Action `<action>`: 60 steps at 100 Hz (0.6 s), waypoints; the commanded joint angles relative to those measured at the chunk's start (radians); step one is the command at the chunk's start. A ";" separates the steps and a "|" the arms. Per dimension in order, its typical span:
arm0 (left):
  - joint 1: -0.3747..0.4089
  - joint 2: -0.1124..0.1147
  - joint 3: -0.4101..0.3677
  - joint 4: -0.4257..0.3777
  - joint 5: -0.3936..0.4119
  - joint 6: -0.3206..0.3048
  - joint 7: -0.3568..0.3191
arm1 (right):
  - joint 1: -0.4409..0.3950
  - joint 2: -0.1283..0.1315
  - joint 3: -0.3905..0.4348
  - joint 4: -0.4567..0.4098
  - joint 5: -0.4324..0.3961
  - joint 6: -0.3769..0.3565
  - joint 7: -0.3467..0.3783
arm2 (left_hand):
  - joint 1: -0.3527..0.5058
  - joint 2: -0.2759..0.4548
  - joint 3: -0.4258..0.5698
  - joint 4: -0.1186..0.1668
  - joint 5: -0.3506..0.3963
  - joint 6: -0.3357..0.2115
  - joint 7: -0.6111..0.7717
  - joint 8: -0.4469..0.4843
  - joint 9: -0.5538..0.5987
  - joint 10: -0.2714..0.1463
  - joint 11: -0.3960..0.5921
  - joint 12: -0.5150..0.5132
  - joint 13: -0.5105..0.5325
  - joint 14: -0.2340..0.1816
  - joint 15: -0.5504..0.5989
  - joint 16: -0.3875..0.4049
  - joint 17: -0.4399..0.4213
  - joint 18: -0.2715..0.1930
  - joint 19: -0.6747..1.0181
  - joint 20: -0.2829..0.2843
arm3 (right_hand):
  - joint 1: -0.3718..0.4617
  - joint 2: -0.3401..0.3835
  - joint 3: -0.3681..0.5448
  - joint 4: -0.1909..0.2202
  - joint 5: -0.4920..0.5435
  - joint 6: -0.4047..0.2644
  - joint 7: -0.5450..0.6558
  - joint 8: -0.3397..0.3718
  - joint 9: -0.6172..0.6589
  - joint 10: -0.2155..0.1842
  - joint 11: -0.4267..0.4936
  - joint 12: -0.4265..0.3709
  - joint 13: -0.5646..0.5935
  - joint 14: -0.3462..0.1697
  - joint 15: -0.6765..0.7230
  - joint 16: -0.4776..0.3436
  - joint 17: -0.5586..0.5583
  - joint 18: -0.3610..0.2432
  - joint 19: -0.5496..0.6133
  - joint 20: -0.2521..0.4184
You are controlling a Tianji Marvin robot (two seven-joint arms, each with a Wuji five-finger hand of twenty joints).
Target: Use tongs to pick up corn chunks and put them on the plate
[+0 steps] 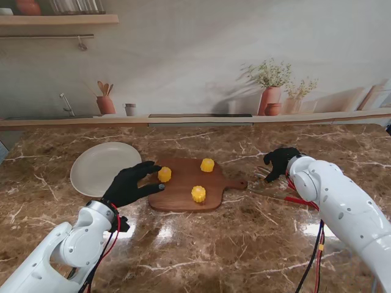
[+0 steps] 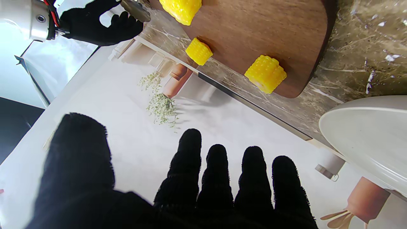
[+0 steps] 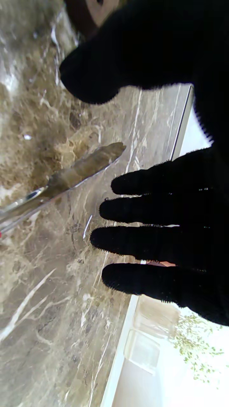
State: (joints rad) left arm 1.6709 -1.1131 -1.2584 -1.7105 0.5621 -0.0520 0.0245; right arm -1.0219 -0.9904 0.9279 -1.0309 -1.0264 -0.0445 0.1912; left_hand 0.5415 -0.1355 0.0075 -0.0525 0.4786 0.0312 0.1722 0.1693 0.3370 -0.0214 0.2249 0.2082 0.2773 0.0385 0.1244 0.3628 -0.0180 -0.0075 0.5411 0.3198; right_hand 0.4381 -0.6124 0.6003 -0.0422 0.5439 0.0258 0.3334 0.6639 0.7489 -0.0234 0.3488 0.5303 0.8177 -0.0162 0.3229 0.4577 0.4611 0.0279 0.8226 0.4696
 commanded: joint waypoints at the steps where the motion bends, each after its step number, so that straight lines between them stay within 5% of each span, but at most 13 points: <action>1: 0.000 0.004 0.002 -0.003 0.000 0.012 -0.013 | 0.017 -0.009 -0.022 0.030 0.006 0.015 -0.006 | -0.009 0.025 -0.020 0.036 -0.014 0.004 0.001 -0.001 -0.028 -0.024 -0.017 -0.007 -0.034 -0.045 -0.024 -0.016 -0.005 -0.038 0.017 -0.010 | 0.024 -0.005 -0.017 -0.047 0.025 -0.015 0.014 0.022 0.024 -0.020 0.031 0.035 0.040 -0.007 0.041 0.048 0.028 0.029 0.057 0.035; 15: 0.000 0.007 -0.004 -0.015 0.005 0.019 -0.027 | 0.076 -0.022 -0.125 0.109 0.056 0.044 -0.075 | -0.008 0.024 -0.020 0.036 -0.012 0.002 0.002 0.000 -0.027 -0.024 -0.016 -0.007 -0.034 -0.045 -0.023 -0.016 -0.005 -0.038 0.016 -0.011 | 0.085 -0.013 0.018 -0.055 0.121 -0.093 0.087 0.074 0.129 -0.067 0.111 0.096 0.137 -0.040 0.187 0.147 0.107 0.031 0.168 0.067; 23: 0.002 0.008 -0.006 -0.021 0.008 0.022 -0.031 | 0.099 -0.028 -0.165 0.144 0.084 0.041 -0.104 | -0.008 0.025 -0.020 0.036 -0.012 0.000 0.003 0.000 -0.027 -0.025 -0.016 -0.007 -0.032 -0.047 -0.023 -0.016 -0.005 -0.038 0.015 -0.012 | 0.128 -0.032 0.125 -0.089 0.213 -0.160 0.148 0.089 0.235 -0.098 0.147 0.117 0.215 -0.053 0.262 0.178 0.169 0.029 0.247 0.066; 29: 0.003 0.008 -0.007 -0.024 0.009 0.022 -0.033 | 0.108 -0.031 -0.185 0.156 0.095 0.042 -0.110 | -0.007 0.026 -0.020 0.036 -0.011 0.002 0.004 0.001 -0.028 -0.024 -0.016 -0.007 -0.034 -0.046 -0.023 -0.016 -0.005 -0.038 0.015 -0.012 | 0.149 -0.051 0.224 -0.189 0.206 -0.224 0.348 -0.064 0.305 -0.108 0.136 0.212 0.262 -0.056 0.295 0.187 0.203 0.029 0.299 0.041; 38: 0.002 0.008 -0.007 -0.022 0.009 0.021 -0.034 | 0.111 -0.036 -0.197 0.169 0.114 0.041 -0.120 | -0.007 0.027 -0.021 0.036 -0.010 -0.002 0.007 0.003 -0.026 -0.026 -0.015 -0.006 -0.032 -0.047 -0.023 -0.016 -0.004 -0.038 0.015 -0.012 | 0.190 -0.101 0.386 -0.204 0.260 -0.305 0.525 -0.162 0.422 -0.119 0.133 0.243 0.337 -0.051 0.347 0.203 0.258 0.039 0.368 0.046; 46: 0.002 0.008 -0.007 -0.021 0.009 0.021 -0.035 | 0.107 -0.036 -0.195 0.169 0.119 0.032 -0.119 | -0.006 0.029 -0.020 0.036 -0.009 -0.005 0.008 0.004 -0.027 -0.025 -0.015 -0.006 -0.032 -0.047 -0.023 -0.016 -0.004 -0.038 0.015 -0.012 | 0.244 -0.077 0.418 -0.192 0.319 -0.351 0.569 -0.142 0.467 -0.124 0.148 0.253 0.369 -0.044 0.374 0.213 0.277 0.051 0.399 0.053; 60: 0.002 0.008 -0.005 -0.019 0.009 0.019 -0.031 | 0.066 -0.033 -0.137 0.134 0.117 0.029 -0.095 | -0.005 0.032 -0.020 0.036 -0.011 -0.006 0.010 0.006 -0.027 -0.024 -0.016 -0.007 -0.033 -0.047 -0.023 -0.015 -0.004 -0.038 0.015 -0.012 | 0.253 -0.077 0.465 -0.161 0.359 -0.405 0.588 0.029 0.472 -0.117 0.200 0.309 0.368 -0.037 0.468 0.262 0.283 0.066 0.455 0.079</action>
State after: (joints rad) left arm 1.6693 -1.1062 -1.2661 -1.7306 0.5693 -0.0339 -0.0089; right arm -0.9216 -1.0266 0.7603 -0.8709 -0.9067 -0.0166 0.0651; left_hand 0.5416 -0.1355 0.0075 -0.0525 0.4786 0.0312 0.1733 0.1693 0.3370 -0.0214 0.2249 0.2082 0.2773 0.0381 0.1243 0.3627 -0.0180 -0.0075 0.5414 0.3195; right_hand 0.6239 -0.7024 0.9786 -0.2001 0.8371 -0.2651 0.8487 0.6119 1.1848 -0.1329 0.5107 0.8022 1.1452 -0.0625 0.7411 0.6914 0.7324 0.0617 1.2252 0.5105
